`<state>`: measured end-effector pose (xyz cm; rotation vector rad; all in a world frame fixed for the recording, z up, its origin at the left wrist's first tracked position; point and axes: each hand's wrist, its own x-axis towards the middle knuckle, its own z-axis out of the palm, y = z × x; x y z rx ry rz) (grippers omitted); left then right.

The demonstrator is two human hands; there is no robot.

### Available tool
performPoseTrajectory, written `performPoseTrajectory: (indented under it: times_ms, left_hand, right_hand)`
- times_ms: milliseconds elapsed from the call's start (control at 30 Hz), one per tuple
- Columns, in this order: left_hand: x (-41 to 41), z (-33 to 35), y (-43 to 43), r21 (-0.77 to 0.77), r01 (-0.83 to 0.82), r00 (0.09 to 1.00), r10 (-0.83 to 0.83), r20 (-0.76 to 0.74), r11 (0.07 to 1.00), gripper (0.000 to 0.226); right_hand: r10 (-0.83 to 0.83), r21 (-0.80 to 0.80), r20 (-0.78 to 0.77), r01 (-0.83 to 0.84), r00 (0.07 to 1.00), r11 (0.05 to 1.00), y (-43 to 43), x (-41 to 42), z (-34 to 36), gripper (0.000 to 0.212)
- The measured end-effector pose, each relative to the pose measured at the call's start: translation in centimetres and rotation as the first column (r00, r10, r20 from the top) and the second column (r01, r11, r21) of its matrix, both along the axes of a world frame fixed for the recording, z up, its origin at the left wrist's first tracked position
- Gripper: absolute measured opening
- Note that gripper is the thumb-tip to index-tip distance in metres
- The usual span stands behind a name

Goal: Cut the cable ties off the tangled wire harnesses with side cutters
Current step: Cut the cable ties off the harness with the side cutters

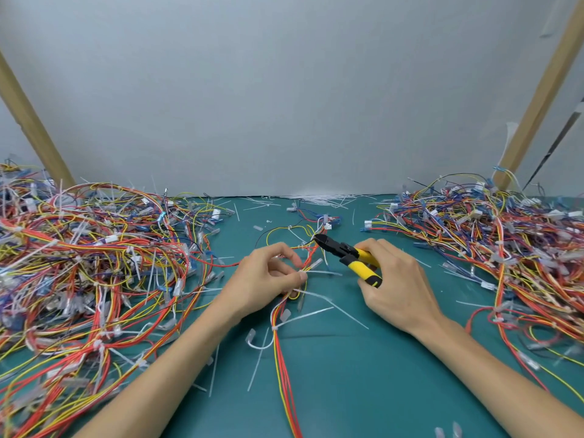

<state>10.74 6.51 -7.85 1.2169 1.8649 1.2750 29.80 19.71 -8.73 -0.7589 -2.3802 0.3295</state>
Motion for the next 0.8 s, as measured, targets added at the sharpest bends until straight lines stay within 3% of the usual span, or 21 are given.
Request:
performPoseTrajectory:
  times_ms: [100, 167, 233, 333, 433, 533, 633, 800]
  left_hand:
    - [0.2, 0.2, 0.1, 0.046, 0.027, 0.922, -0.007, -0.387, 0.999, 0.017]
    - [0.5, 0.2, 0.1, 0.053, 0.084, 0.845, -0.043, -0.534, 0.995, 0.017]
    - [0.6, 0.0, -0.1, 0.043, 0.099, 0.819, -0.057, -0.571, 0.994, 0.016]
    - [0.4, -0.2, -0.1, 0.046, 0.014, 0.857, 0.012, -0.515, 0.999, 0.016]
    - [-0.1, 0.0, 0.1, -0.011, -0.096, 0.928, 0.086, -0.362, 0.995, 0.016]
    - [-0.8, 0.6, 0.1, -0.144, -0.076, 0.995, 0.084, 0.054, 0.987, 0.022]
    - [-1.6, 1.4, -0.2, -0.209, 0.052, 0.913, 0.039, 0.406, 0.977, 0.021]
    - [-2.0, 1.7, -0.4, -0.176, 0.104, 0.721, 0.047, 0.691, 0.979, 0.029]
  right_hand:
    - [0.027, 0.045, 0.053, -0.03, 0.998, 0.999, -0.4, -0.1, 0.1, 0.03]
    - [0.027, 0.081, 0.086, -0.034, 0.996, 0.996, -0.5, -0.1, 0.1, 0.03]
    - [0.021, 0.088, 0.096, -0.029, 0.995, 0.996, -0.6, -0.1, 0.2, 0.029]
    - [0.009, 0.07, 0.103, -0.016, 0.995, 0.997, -0.6, 0.0, 0.3, 0.029]
    - [0.006, 0.075, 0.109, -0.014, 0.994, 0.997, -0.6, 0.0, 0.3, 0.03]
    - [0.006, 0.075, 0.109, -0.015, 0.994, 0.997, -0.5, 0.0, 0.4, 0.029]
    - [-0.006, 0.074, 0.116, -0.003, 0.993, 0.997, -0.4, 0.0, 0.2, 0.028]
    - [-0.027, 0.055, 0.122, 0.02, 0.992, 0.998, -0.3, -0.1, 0.2, 0.028]
